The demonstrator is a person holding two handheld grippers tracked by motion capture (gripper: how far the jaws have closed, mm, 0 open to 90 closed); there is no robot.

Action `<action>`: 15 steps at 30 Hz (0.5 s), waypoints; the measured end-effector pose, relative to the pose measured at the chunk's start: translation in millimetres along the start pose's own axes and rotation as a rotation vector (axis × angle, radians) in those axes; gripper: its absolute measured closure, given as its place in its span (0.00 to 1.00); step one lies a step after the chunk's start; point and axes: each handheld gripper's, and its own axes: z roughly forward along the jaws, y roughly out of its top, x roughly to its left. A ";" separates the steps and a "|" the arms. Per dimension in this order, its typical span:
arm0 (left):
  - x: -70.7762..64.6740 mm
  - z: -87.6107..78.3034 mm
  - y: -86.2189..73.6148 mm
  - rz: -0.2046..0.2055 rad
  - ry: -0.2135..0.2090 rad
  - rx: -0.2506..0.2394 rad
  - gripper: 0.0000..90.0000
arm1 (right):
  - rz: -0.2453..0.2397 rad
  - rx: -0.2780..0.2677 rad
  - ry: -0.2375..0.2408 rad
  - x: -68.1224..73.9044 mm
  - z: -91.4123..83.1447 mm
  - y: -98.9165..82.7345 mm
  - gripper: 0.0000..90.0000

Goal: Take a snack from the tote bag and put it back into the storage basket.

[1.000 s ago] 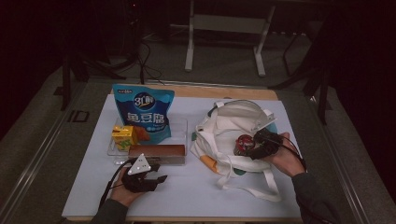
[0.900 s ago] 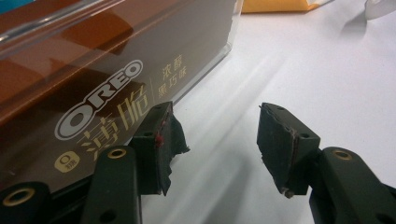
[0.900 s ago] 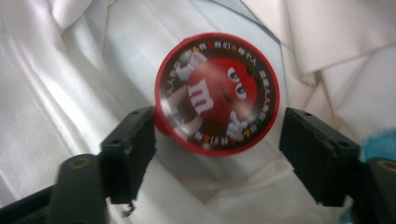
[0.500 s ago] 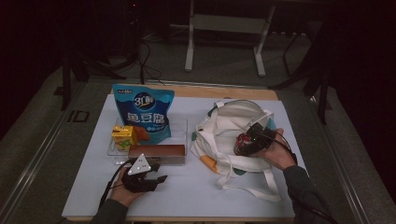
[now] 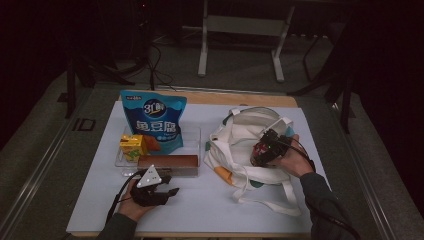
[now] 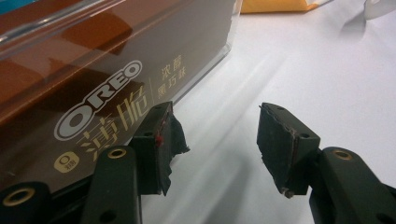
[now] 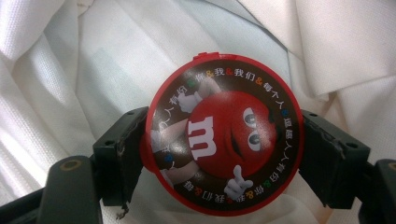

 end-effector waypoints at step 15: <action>0.1 0.0 0.0 -0.001 -0.001 0.000 0.52 | -0.024 0.006 -0.019 2.2 -1.2 1.3 0.27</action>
